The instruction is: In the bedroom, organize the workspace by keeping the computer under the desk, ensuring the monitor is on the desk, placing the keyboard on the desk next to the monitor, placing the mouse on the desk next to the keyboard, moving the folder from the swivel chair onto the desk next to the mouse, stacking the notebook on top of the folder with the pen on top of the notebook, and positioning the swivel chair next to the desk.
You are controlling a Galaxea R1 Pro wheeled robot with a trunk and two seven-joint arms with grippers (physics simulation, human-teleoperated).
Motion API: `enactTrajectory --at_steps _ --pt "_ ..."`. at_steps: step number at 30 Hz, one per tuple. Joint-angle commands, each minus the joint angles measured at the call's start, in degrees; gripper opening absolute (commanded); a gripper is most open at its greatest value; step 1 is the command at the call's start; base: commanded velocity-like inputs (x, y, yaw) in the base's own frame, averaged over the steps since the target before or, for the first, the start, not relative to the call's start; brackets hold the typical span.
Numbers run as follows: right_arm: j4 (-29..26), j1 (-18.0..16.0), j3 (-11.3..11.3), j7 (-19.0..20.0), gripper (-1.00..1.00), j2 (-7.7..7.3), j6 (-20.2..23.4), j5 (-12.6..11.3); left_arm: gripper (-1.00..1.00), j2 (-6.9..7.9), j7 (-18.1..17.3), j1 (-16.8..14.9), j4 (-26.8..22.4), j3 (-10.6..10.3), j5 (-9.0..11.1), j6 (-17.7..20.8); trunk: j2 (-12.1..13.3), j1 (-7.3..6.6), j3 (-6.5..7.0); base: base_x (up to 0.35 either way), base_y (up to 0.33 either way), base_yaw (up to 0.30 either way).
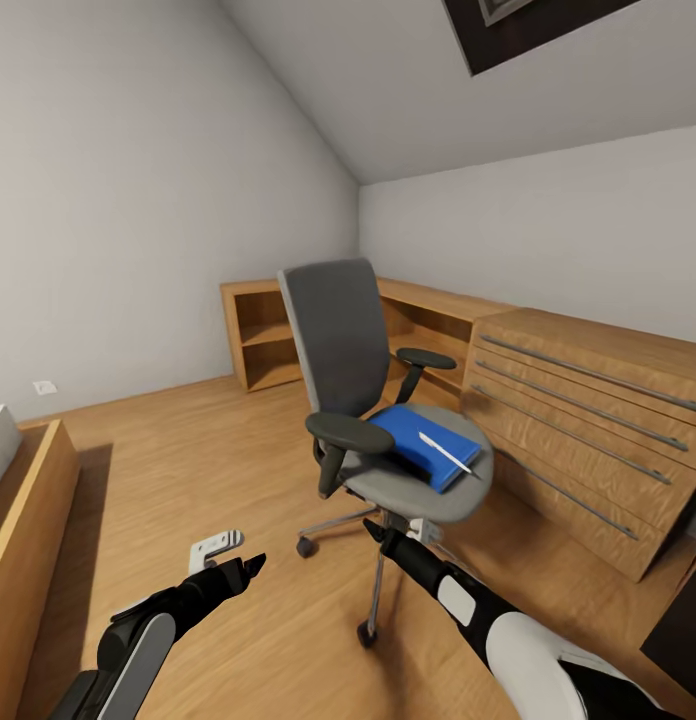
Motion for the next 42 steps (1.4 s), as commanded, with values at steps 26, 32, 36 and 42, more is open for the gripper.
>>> enactTrajectory --at_steps 26,32,36,42 --pt "0.09 -0.04 -0.57 1.43 1.00 0.71 -0.18 0.03 1.00 0.05 0.51 -0.03 -0.07 -0.10 0.57 0.06 -0.02 0.00 -0.06 0.142 0.000 0.000" --pt "0.09 -0.04 -0.59 1.43 1.00 0.67 -0.18 0.03 1.00 0.05 0.45 -0.03 -0.07 -0.10 0.60 0.06 -0.02 0.00 -0.06 0.225 0.000 0.000" --pt "0.09 -0.04 -0.61 1.51 1.00 0.60 -0.18 0.01 1.00 0.05 0.43 -0.03 -0.07 -0.14 0.64 0.06 -0.02 0.00 -0.06 0.090 0.000 -0.001" --pt "0.08 -0.04 -0.61 1.52 1.00 0.51 -0.18 -0.05 1.00 0.05 0.43 -0.03 -0.07 -0.19 0.62 0.06 -0.02 0.00 -0.15 0.014 0.000 -0.038"
